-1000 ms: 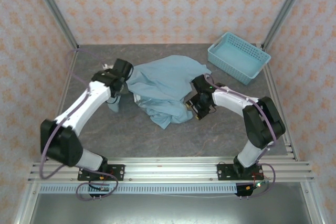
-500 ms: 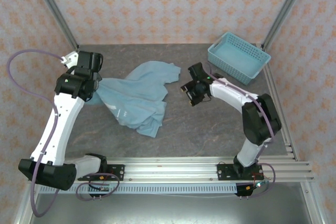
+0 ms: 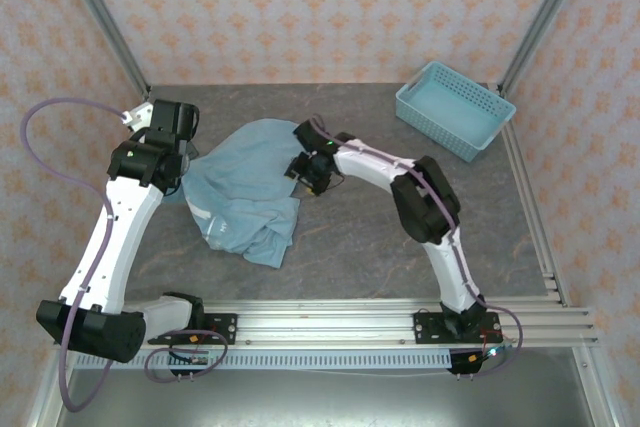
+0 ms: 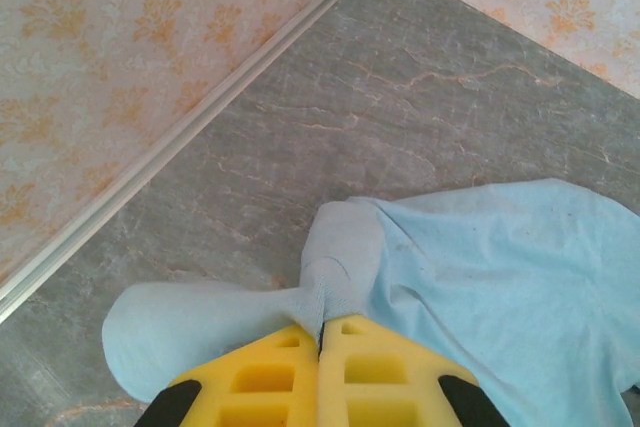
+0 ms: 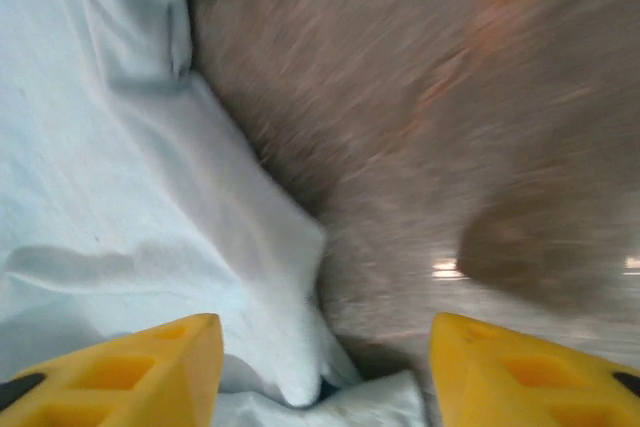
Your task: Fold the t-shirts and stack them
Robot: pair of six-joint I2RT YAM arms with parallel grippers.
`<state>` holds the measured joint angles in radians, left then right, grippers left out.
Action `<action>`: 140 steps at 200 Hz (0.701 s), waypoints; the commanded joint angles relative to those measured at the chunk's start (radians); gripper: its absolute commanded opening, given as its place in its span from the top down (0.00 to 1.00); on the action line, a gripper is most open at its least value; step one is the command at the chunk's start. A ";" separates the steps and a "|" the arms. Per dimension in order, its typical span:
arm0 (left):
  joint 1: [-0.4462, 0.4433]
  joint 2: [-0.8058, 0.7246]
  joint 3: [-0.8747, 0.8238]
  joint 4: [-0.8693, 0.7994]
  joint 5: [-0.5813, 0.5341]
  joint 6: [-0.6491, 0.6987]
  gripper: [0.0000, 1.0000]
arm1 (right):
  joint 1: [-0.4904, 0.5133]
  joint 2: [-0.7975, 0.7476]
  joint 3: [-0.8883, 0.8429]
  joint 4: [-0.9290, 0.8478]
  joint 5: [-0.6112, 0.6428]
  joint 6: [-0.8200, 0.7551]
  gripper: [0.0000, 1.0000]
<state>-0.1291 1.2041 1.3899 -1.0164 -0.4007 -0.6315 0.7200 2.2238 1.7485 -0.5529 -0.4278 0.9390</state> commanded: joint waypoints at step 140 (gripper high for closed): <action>-0.008 -0.176 -0.110 0.212 0.388 -0.007 1.00 | -0.217 -0.572 -0.161 -0.229 0.494 -0.248 1.00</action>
<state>-0.1291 1.0691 1.2984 -0.8936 -0.1028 -0.6155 0.5808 1.8271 1.6009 -0.7124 -0.0822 0.7837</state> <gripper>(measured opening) 0.046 0.039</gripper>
